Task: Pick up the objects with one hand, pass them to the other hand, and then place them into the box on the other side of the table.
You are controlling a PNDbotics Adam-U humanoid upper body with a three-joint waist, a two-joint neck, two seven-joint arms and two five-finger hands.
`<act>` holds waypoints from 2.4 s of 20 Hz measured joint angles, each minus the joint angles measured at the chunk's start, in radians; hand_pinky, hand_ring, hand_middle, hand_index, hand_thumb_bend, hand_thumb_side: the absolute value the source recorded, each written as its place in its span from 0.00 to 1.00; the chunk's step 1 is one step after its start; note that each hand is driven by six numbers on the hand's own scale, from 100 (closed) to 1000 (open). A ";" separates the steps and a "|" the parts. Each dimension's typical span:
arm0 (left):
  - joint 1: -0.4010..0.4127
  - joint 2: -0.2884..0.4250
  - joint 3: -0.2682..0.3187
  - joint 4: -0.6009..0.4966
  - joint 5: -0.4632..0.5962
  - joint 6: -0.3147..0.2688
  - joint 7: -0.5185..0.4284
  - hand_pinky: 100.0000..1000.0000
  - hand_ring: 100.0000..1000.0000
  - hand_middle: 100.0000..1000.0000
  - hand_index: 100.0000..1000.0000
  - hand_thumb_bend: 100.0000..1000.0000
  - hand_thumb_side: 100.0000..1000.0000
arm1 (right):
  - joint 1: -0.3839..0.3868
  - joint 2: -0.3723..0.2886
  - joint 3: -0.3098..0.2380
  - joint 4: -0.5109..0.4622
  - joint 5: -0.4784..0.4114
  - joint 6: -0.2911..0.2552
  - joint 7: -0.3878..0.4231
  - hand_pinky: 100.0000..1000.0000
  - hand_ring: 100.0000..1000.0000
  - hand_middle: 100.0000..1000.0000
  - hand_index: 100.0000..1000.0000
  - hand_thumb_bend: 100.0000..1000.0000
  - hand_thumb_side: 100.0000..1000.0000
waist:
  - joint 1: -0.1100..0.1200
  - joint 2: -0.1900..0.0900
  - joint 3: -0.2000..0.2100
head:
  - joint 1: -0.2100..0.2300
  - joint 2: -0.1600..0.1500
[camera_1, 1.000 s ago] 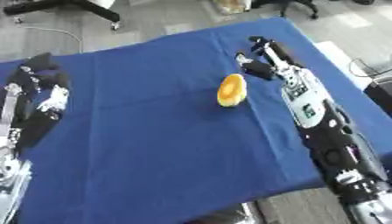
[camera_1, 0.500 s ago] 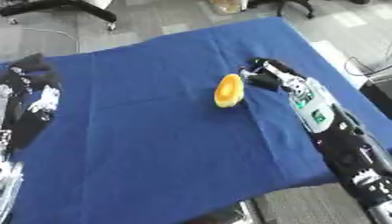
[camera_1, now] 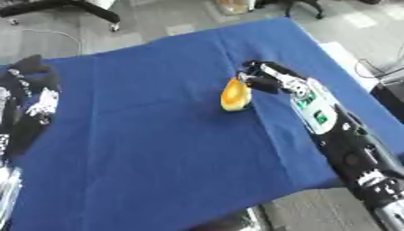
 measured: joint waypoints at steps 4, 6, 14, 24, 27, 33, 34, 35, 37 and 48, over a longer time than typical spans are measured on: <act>0.000 0.000 0.000 0.000 0.000 0.000 0.000 0.73 0.64 0.69 0.87 0.11 0.59 | -0.014 0.008 0.016 0.009 0.003 -0.008 0.014 0.83 0.83 0.80 0.97 0.00 0.88 | 0.000 0.001 0.005 | -0.006 0.000; 0.000 0.000 0.000 0.000 0.000 0.000 0.000 0.73 0.64 0.69 0.87 0.11 0.59 | -0.023 0.011 0.025 0.014 0.014 -0.012 0.029 0.84 0.83 0.80 0.97 0.00 0.84 | 0.000 0.001 0.007 | -0.009 0.000; 0.000 0.000 0.000 0.000 0.000 0.000 0.000 0.74 0.64 0.69 0.87 0.11 0.59 | -0.028 0.006 0.039 0.031 0.075 -0.037 0.135 0.84 0.82 0.79 0.95 0.00 0.67 | 0.000 0.001 0.012 | -0.010 0.000; 0.000 0.000 0.000 0.000 -0.002 0.000 -0.001 0.74 0.63 0.69 0.87 0.11 0.59 | -0.036 -0.006 0.038 0.025 0.165 -0.070 0.206 0.75 0.60 0.50 0.82 0.00 0.07 | 0.000 0.001 0.013 | -0.012 0.000; 0.000 0.000 0.000 0.000 -0.002 0.000 0.000 0.74 0.63 0.69 0.87 0.11 0.59 | -0.035 -0.006 0.031 0.024 0.181 -0.071 0.167 0.65 0.42 0.27 0.60 0.00 0.07 | 0.000 0.001 0.012 | -0.012 0.000; 0.000 0.000 0.000 0.000 -0.002 0.000 0.000 0.74 0.63 0.69 0.87 0.10 0.60 | -0.032 -0.006 0.015 0.020 0.203 -0.062 0.013 0.46 0.13 0.00 0.20 0.00 0.04 | 0.000 0.001 0.010 | -0.015 0.000; 0.000 0.000 0.000 0.000 -0.002 0.000 0.001 0.74 0.63 0.69 0.87 0.10 0.60 | -0.032 -0.006 0.011 0.018 0.204 -0.062 -0.012 0.45 0.13 0.00 0.18 0.00 0.04 | 0.000 0.001 0.010 | -0.016 0.000; 0.000 0.000 0.000 -0.001 -0.002 0.000 0.001 0.74 0.63 0.69 0.87 0.10 0.60 | -0.031 -0.006 0.009 0.014 0.204 -0.062 -0.035 0.44 0.12 0.00 0.14 0.00 0.05 | 0.000 0.001 0.009 | -0.016 0.000; 0.000 0.000 0.000 -0.002 -0.002 0.001 0.001 0.74 0.63 0.69 0.87 0.10 0.60 | -0.030 -0.006 0.004 0.007 0.204 -0.064 -0.069 0.43 0.12 0.00 0.13 0.00 0.05 | 0.000 0.001 0.009 | -0.016 0.000; 0.000 -0.001 0.003 -0.006 -0.001 0.003 0.005 0.74 0.63 0.69 0.87 0.10 0.60 | -0.026 0.012 -0.060 -0.093 0.204 -0.062 -0.175 0.35 0.07 0.00 0.07 0.00 0.02 | 0.000 0.001 0.005 | -0.016 0.000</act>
